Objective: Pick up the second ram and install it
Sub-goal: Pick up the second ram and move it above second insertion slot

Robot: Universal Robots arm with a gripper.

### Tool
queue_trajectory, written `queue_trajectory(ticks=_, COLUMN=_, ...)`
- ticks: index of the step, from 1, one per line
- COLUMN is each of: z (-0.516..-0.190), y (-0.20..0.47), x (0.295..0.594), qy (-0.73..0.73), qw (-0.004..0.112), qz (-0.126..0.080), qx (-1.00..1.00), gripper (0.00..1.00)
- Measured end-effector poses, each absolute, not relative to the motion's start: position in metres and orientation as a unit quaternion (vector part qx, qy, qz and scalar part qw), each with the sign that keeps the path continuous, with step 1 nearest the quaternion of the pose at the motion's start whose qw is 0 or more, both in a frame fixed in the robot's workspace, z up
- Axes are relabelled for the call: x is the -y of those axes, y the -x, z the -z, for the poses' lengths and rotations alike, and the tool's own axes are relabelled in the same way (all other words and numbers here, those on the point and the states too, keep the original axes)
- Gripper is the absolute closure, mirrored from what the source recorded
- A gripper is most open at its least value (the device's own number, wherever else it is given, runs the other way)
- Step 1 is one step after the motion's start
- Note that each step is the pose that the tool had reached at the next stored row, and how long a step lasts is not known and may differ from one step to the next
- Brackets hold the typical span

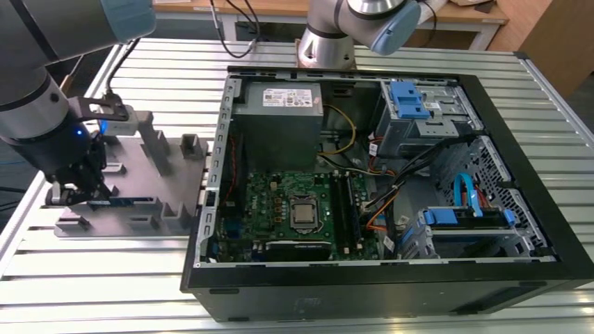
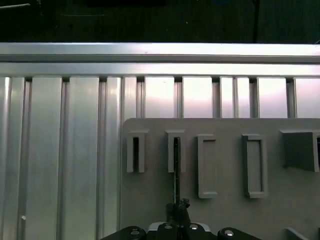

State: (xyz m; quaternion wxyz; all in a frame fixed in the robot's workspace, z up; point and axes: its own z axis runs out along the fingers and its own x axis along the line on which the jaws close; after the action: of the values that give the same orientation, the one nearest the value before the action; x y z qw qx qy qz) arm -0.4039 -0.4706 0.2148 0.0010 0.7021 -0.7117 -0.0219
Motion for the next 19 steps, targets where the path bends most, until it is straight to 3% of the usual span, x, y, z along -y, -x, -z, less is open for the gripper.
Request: queue_trajectory(ticks=19, z=-0.2147, y=0.4039, x=0.4706, qy=-0.784, qw=0.004, qz=0.022, qx=0.620, gripper=0.89)
